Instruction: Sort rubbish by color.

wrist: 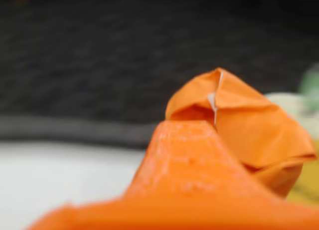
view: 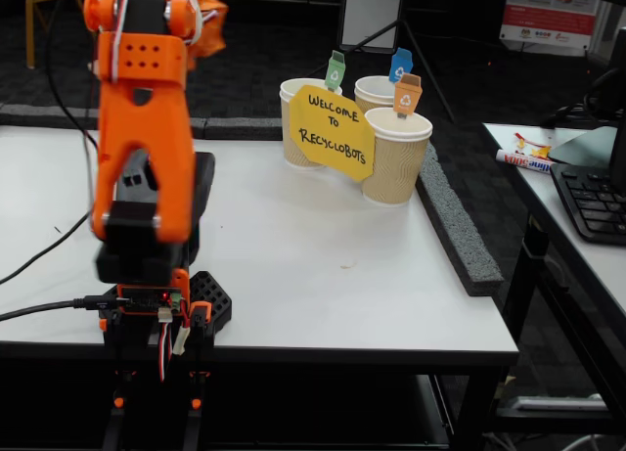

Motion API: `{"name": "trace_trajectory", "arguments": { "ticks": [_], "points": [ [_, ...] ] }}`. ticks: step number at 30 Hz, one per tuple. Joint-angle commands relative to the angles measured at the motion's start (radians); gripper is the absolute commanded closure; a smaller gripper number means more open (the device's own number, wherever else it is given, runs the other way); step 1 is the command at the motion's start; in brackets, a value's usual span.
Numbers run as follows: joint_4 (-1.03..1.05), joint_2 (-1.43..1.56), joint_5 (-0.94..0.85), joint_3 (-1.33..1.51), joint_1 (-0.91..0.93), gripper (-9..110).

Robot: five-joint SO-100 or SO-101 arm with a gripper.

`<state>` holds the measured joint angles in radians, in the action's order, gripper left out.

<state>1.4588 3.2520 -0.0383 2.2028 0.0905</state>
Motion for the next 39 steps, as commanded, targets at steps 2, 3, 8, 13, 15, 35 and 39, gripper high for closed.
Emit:
{"name": "trace_trajectory", "arguments": {
  "ticks": [2, 3, 8, 13, 15, 35, 39],
  "points": [
    [-0.051, -0.037, -0.012, -0.018, 0.239, 101],
    [-0.057, -0.037, -0.014, -0.018, 0.276, 101],
    [-0.069, -0.037, -0.018, -0.009, 0.442, 101],
    [-0.058, -0.037, -0.020, -0.008, 0.532, 101],
    [-0.041, -0.037, -0.020, -0.015, 0.552, 101],
    [0.014, -0.037, -0.020, -0.054, 0.729, 101],
    [0.025, -0.037, -0.020, -0.054, 0.735, 101]
  ]
}}
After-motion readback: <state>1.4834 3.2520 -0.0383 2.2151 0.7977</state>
